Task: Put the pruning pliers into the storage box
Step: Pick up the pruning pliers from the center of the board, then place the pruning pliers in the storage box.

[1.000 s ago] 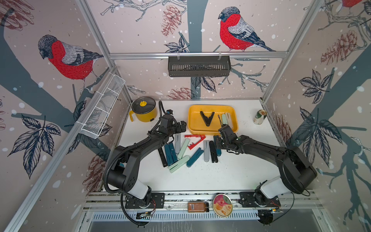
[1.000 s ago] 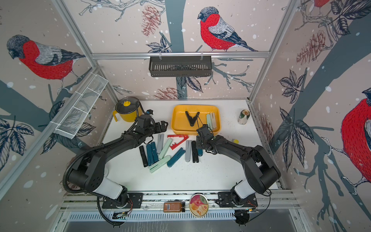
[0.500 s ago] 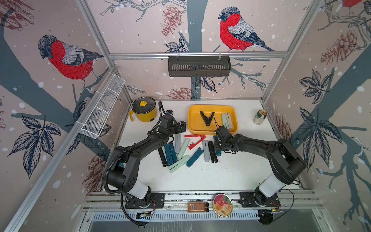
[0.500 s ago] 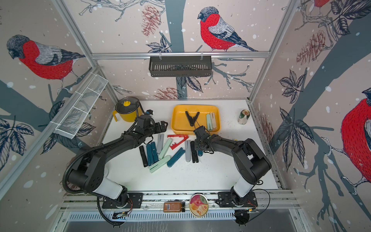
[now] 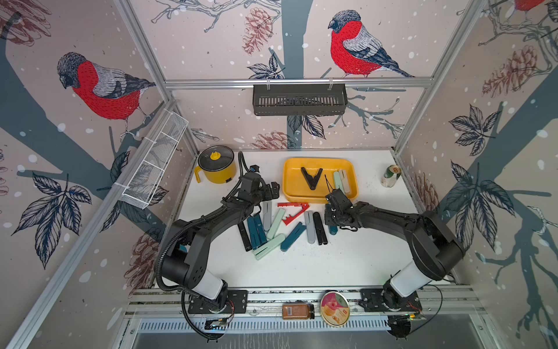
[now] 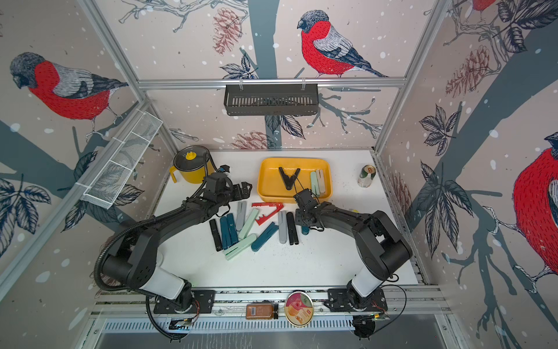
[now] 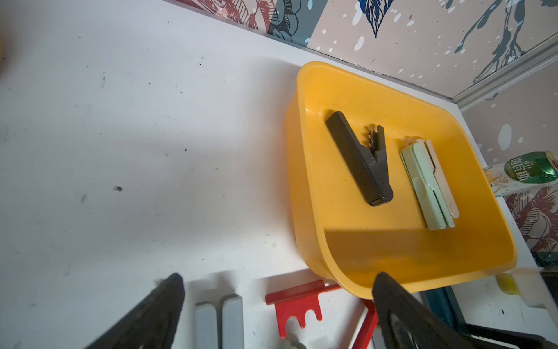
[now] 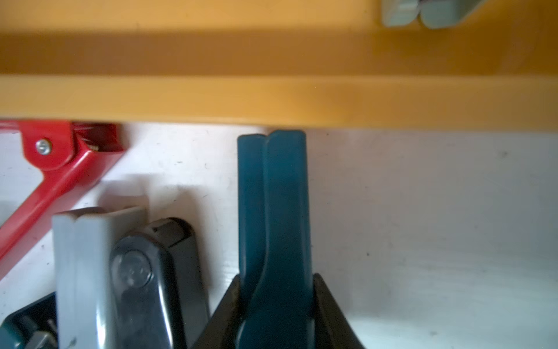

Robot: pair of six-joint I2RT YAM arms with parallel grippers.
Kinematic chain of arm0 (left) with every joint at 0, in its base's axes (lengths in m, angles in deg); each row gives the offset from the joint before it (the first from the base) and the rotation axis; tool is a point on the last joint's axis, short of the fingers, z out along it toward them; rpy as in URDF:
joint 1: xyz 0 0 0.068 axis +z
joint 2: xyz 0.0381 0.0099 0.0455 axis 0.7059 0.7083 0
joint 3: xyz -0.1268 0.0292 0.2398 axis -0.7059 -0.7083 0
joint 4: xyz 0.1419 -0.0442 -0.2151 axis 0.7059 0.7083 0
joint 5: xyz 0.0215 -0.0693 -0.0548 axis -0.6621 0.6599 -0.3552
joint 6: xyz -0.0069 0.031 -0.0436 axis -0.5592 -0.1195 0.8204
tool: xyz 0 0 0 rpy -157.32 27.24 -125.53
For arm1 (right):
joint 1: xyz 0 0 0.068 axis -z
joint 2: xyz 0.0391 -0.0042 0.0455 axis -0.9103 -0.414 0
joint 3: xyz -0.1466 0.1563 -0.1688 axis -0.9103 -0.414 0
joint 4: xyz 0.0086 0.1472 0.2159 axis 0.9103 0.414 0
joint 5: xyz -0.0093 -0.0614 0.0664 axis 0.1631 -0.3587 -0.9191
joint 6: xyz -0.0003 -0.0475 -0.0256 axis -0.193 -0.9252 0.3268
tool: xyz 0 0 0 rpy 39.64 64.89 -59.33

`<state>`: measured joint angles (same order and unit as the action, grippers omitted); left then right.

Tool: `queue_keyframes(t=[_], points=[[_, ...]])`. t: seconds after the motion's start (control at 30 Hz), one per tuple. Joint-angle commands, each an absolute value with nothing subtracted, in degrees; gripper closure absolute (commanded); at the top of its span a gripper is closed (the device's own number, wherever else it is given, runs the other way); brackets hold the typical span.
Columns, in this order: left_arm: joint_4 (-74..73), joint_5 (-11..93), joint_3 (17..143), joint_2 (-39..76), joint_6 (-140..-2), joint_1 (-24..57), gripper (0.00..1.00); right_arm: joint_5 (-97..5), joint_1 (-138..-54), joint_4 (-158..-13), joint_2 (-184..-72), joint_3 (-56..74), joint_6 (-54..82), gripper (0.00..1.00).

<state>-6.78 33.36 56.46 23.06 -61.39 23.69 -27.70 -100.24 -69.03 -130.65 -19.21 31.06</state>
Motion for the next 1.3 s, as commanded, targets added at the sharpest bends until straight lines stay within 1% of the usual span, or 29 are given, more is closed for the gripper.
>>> queue_keyframes(t=[0.0, 0.17, 0.37, 0.47, 0.57, 0.7, 0.9, 1.1, 1.27], points=[[-7.36, 33.21, 56.67, 23.14, -61.41, 23.81, 0.02, -26.97, -100.26, -66.93, -127.94, -19.31, 30.71, 0.65], [-7.55, 33.48, 56.73, 23.14, -61.34, 23.81, 0.02, -27.18, -100.37, -64.09, -122.92, -19.02, 31.17, 0.66], [-8.06, 33.91, 56.82, 23.58, -61.1, 23.81, 0.02, -27.71, -100.05, -65.38, -117.73, -17.32, 30.62, 0.66], [-8.34, 34.59, 57.15, 24.01, -60.93, 23.81, 0.02, -28.29, -98.36, -66.05, -118.84, -14.14, 29.1, 0.66], [-7.89, 34.65, 57.5, 23.93, -61.19, 23.81, 0.02, -30.23, -96.39, -65.26, -121.41, -9.35, 27.5, 0.69], [-7.72, 33.12, 56.65, 22.73, -61.3, 23.81, 0.02, -32.32, -94.98, -66.35, -122.97, -5.65, 25.88, 0.68], [-7.96, 34.07, 57.42, 24.16, -61.24, 23.88, 0.02, -30.95, -90.01, -67.63, -131.16, 0.67, 24.52, 0.69], [-7.98, 34.45, 58.33, 24.9, -61.17, 23.81, 0.03, -29.09, -89.39, -66.49, -144.28, 11.94, 22.52, 0.69], [-7.5, 34.14, 58.56, 25.16, -61.37, 23.85, 0.03, -27.69, -89.16, -62.55, -156.0, 21.23, 21.37, 0.69]])
